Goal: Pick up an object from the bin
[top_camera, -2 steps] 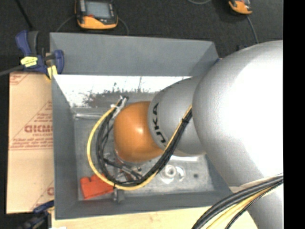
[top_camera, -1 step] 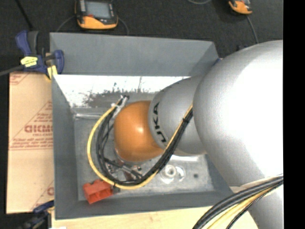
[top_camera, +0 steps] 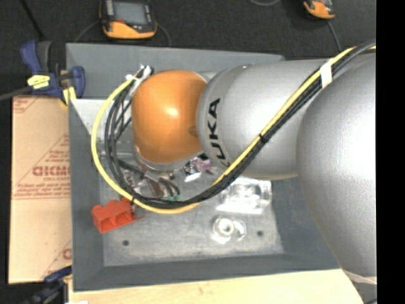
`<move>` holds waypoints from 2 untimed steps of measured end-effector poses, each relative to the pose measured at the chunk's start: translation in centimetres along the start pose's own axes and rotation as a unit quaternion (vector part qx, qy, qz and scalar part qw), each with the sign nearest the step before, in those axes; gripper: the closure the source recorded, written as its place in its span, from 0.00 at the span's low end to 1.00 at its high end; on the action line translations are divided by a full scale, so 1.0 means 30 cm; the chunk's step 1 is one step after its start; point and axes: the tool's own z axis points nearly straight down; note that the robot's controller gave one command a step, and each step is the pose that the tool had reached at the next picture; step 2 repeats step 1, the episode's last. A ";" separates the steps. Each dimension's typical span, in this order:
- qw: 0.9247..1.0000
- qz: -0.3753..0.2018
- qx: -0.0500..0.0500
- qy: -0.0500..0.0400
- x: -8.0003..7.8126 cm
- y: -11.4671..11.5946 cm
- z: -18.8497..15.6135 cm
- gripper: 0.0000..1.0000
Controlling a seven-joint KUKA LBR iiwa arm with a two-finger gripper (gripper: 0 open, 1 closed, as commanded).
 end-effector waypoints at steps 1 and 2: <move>0.959 -0.284 -0.001 0.002 0.052 -0.018 -0.359 1.00; 0.959 -0.284 -0.001 0.002 0.052 -0.018 -0.359 1.00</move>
Offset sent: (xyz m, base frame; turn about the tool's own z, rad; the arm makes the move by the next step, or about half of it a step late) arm -0.0171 -0.0097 0.1046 -0.5771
